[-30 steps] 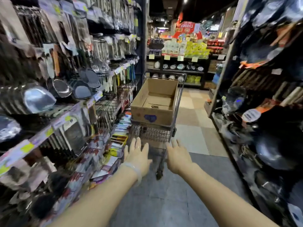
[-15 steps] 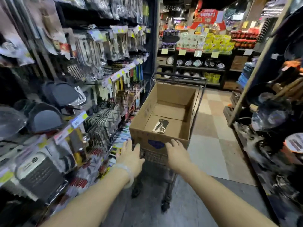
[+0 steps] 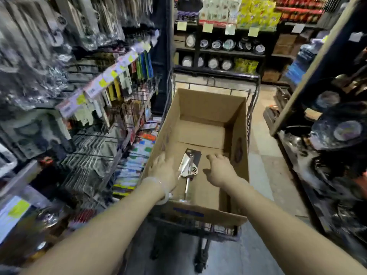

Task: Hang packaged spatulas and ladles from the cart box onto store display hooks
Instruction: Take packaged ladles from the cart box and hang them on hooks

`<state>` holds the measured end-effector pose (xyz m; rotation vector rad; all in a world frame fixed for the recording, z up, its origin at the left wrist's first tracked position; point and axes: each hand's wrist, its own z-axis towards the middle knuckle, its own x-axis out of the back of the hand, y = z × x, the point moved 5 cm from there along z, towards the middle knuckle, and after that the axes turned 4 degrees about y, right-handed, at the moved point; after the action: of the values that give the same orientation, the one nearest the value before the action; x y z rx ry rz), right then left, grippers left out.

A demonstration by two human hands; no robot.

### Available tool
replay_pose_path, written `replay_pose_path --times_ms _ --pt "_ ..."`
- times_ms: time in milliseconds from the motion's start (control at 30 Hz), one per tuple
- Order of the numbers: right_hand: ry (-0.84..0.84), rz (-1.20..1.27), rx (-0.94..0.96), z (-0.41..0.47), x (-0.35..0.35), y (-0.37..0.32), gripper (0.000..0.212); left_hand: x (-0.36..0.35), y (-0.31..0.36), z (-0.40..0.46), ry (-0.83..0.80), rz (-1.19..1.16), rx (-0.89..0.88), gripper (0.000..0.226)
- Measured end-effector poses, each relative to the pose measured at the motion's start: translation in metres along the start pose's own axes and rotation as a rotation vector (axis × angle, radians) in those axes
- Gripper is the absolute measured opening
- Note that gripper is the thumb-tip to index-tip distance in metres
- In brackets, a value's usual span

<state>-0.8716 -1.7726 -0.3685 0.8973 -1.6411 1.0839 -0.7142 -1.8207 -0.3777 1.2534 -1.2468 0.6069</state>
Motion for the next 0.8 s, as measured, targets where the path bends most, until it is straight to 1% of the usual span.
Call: replay_pose_path --times_ms 133,233,300,400,433,467,533,600,633,667,733,800 --pt "-0.198 0.012 -0.055 0.040 -0.049 0.009 0.038 -0.037 -0.007 0.042 -0.174 -0.085 0.070 0.049" --pt "-0.289 0.093 -0.120 0.079 -0.083 0.017 0.036 -0.066 -0.012 0.073 -0.250 -0.143 0.132 0.042" --pt "-0.330 0.183 -0.162 0.103 -0.105 0.021 0.032 -0.086 -0.019 0.092 -0.295 -0.188 0.217 0.042" --pt "-0.404 0.336 -0.224 0.132 -0.145 0.024 0.009 -0.117 -0.031 0.123 -0.355 -0.230 0.315 0.030" --pt "-0.436 0.375 -0.250 0.140 -0.159 0.027 0.006 -0.127 -0.034 0.133 -0.371 -0.233 0.335 0.028" --pt "-0.459 0.403 -0.281 0.147 -0.172 0.031 0.010 -0.135 -0.035 0.142 -0.386 -0.232 0.355 0.029" --pt "-0.488 0.429 -0.337 0.155 -0.192 0.036 0.026 -0.151 -0.037 0.157 -0.415 -0.226 0.400 0.035" --pt "-0.457 0.444 -0.385 0.160 -0.206 0.040 0.031 -0.165 -0.038 0.167 -0.441 -0.220 0.433 0.043" --pt "-0.427 0.449 -0.415 0.160 -0.211 0.041 0.034 -0.169 -0.039 0.170 -0.446 -0.213 0.431 0.043" --pt "-0.410 0.439 -0.438 0.159 -0.215 0.042 0.036 -0.172 -0.041 0.173 -0.436 -0.206 0.421 0.042" --pt "-0.394 0.411 -0.478 0.158 -0.222 0.043 0.032 -0.174 -0.046 0.178 -0.410 -0.217 0.419 0.038" --pt "-0.437 0.322 -0.465 0.157 -0.223 0.040 0.028 -0.172 -0.052 0.180 -0.412 -0.195 0.439 0.042"
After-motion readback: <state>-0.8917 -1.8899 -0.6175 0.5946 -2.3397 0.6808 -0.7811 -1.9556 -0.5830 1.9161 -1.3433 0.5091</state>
